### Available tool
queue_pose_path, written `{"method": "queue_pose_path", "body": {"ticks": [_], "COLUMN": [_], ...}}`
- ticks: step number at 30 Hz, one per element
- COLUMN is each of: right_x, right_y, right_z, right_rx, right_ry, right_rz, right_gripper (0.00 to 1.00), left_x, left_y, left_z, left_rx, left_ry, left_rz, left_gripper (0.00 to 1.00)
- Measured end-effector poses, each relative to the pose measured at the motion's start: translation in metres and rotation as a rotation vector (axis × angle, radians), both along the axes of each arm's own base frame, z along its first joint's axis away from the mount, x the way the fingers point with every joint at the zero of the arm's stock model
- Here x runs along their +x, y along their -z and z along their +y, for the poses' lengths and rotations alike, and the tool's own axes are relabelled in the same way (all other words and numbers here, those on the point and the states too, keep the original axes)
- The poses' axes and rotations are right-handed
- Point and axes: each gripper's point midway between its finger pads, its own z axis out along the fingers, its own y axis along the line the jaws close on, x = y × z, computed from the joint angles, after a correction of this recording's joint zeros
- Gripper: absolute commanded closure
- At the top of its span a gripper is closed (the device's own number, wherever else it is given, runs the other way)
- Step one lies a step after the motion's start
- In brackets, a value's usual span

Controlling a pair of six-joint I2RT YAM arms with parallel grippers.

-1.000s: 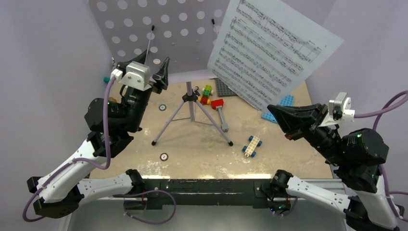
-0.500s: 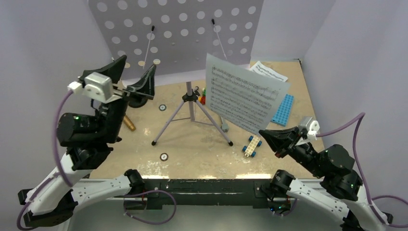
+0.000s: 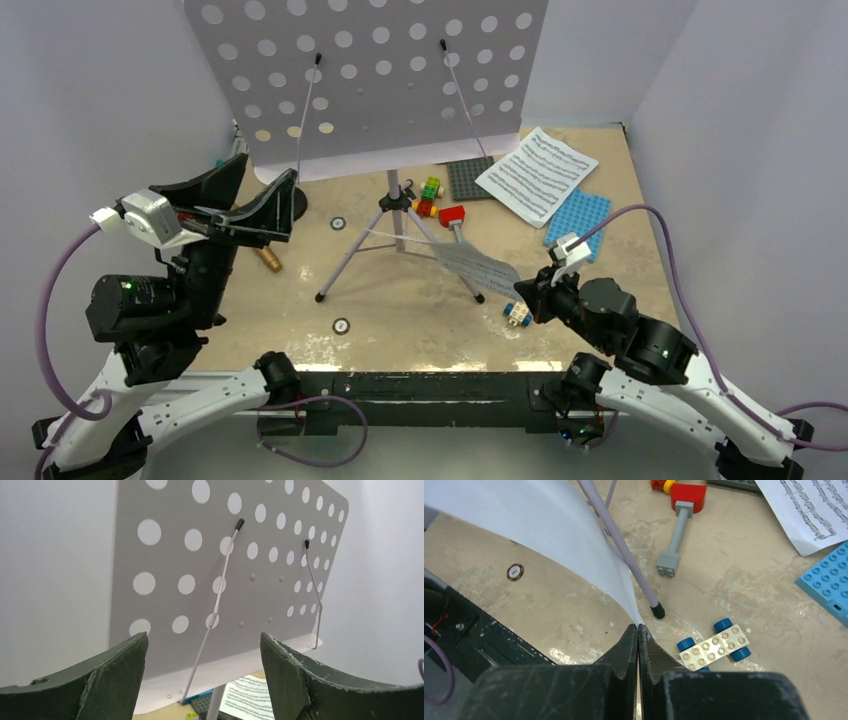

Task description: Pack up the instrument practice props

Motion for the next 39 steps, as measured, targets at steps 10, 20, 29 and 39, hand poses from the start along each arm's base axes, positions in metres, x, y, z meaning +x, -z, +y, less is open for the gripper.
{"method": "queue_pose_path", "body": {"ticks": [10,20,29,39], "right_x": [0.043,0.135,0.235,0.306], "right_y": [-0.022,-0.039,-0.037,-0.092], "right_z": [-0.031,-0.085,-0.11,-0.1], "right_rx": [0.053,0.193,0.398,0.517], "right_ry": [0.297,0.555,0.588,0.483], "right_rz": [0.025,0.159,0.312,0.296], "right_gripper": [1.0,1.0,1.0,1.0], "left_x": [0.001,0.003,0.0,0.008], "left_y": [0.02,0.042,0.061,0.084], "left_z": [-0.008,-0.018,-0.017,-0.028], "left_rx": [-0.065,-0.08,-0.108,-0.069], "left_ry": [0.063,0.105,0.132,0.123], "left_rz": [0.084,0.161,0.205,0.252], "left_gripper": [0.16,0.16,0.16,0.16]}}
